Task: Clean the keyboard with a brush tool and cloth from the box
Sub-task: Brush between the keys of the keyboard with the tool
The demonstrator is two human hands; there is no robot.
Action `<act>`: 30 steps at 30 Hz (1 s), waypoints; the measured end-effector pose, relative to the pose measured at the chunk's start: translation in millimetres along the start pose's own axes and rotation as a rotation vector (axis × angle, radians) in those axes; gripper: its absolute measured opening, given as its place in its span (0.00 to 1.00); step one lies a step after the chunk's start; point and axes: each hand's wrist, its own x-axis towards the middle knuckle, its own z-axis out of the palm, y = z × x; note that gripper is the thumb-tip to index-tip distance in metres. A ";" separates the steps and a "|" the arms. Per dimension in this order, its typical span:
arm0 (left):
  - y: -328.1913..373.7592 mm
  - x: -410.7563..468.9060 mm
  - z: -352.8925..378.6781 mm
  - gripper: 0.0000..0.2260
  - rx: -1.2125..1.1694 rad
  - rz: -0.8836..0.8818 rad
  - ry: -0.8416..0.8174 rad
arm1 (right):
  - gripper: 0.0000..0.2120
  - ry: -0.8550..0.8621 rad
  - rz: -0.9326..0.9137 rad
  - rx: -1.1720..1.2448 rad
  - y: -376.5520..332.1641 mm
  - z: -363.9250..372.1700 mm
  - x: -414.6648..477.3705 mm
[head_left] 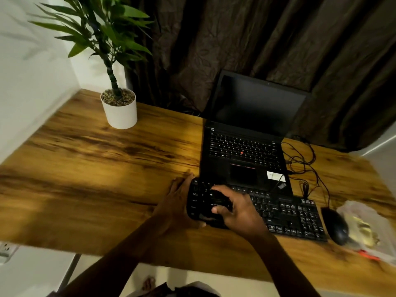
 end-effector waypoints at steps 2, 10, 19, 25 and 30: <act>-0.5 -0.7 -0.5 0.64 -0.022 0.019 0.008 | 0.19 0.013 -0.046 0.014 -4.8 7.9 0.3; -10.5 1.8 5.7 0.62 0.028 0.051 0.004 | 0.18 0.036 -0.057 0.040 -15.9 15.5 1.5; -9.1 5.7 7.7 0.62 0.116 0.051 0.024 | 0.20 0.036 0.001 -0.040 -1.7 8.0 -4.4; -10.2 7.4 7.2 0.62 0.141 0.064 0.016 | 0.21 0.014 0.027 0.015 -5.9 7.9 4.4; -7.3 4.4 4.2 0.63 0.065 0.055 0.040 | 0.23 0.007 0.119 -0.032 16.8 -19.8 -12.9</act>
